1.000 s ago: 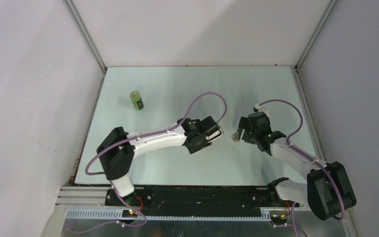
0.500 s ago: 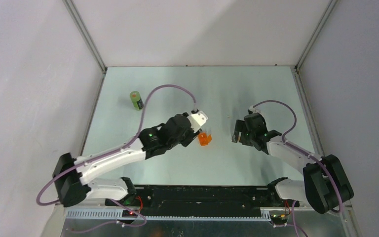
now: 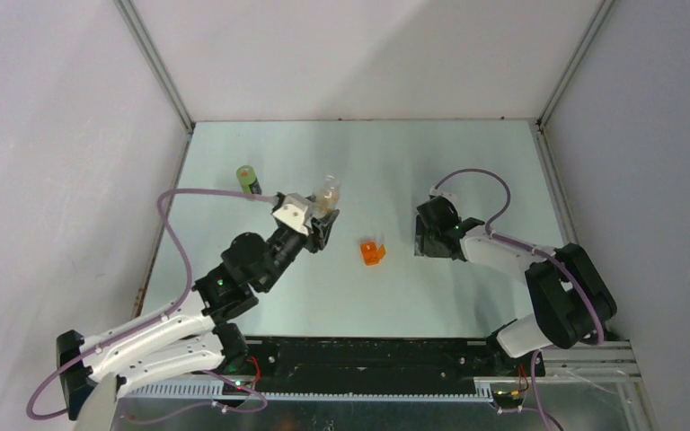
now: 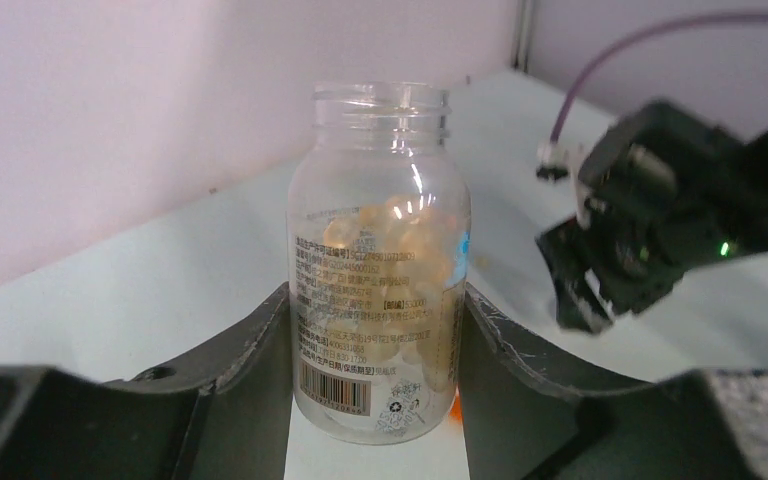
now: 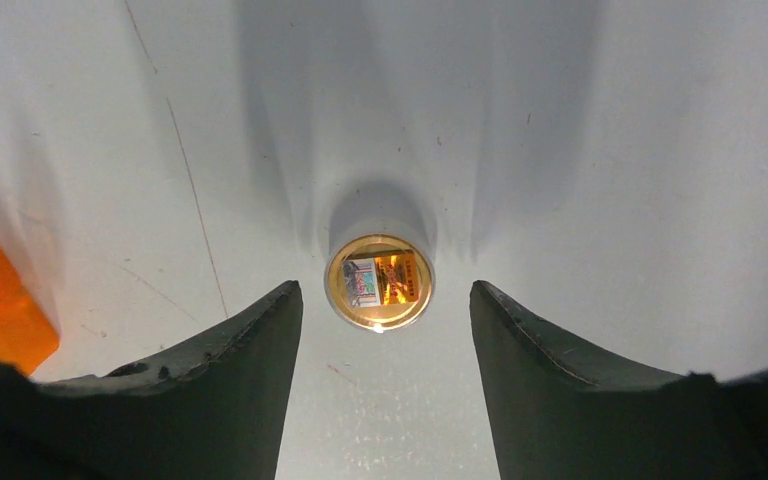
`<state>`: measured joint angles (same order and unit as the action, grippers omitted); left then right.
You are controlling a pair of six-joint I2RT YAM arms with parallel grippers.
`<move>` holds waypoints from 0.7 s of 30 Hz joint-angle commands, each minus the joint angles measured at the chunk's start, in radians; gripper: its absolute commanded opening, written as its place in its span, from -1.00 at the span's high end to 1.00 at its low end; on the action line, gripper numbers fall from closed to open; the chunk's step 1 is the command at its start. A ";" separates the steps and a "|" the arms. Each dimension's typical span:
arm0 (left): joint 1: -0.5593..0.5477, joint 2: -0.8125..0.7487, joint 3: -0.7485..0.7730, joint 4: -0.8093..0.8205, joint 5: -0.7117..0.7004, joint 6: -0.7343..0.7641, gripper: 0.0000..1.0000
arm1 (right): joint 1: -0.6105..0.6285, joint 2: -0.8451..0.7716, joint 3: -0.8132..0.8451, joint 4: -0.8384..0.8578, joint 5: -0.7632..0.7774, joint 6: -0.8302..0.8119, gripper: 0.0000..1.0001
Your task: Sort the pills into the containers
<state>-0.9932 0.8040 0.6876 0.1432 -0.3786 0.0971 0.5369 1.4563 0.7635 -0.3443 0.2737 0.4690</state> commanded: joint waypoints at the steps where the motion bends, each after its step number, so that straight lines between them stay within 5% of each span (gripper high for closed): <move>1: 0.009 -0.033 -0.055 0.279 -0.080 -0.014 1.00 | 0.017 0.040 0.061 -0.050 0.064 -0.015 -0.31; 12: 0.009 0.009 -0.076 0.309 -0.002 -0.042 1.00 | 0.018 0.093 0.086 -0.051 0.030 -0.019 0.00; 21: 0.017 -0.003 -0.098 0.270 0.045 -0.083 1.00 | -0.010 0.110 0.092 -0.031 -0.009 -0.038 -0.06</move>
<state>-0.9844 0.8185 0.6048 0.3805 -0.3626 0.0513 0.5430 1.5505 0.8196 -0.3912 0.2783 0.4435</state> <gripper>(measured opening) 0.551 0.563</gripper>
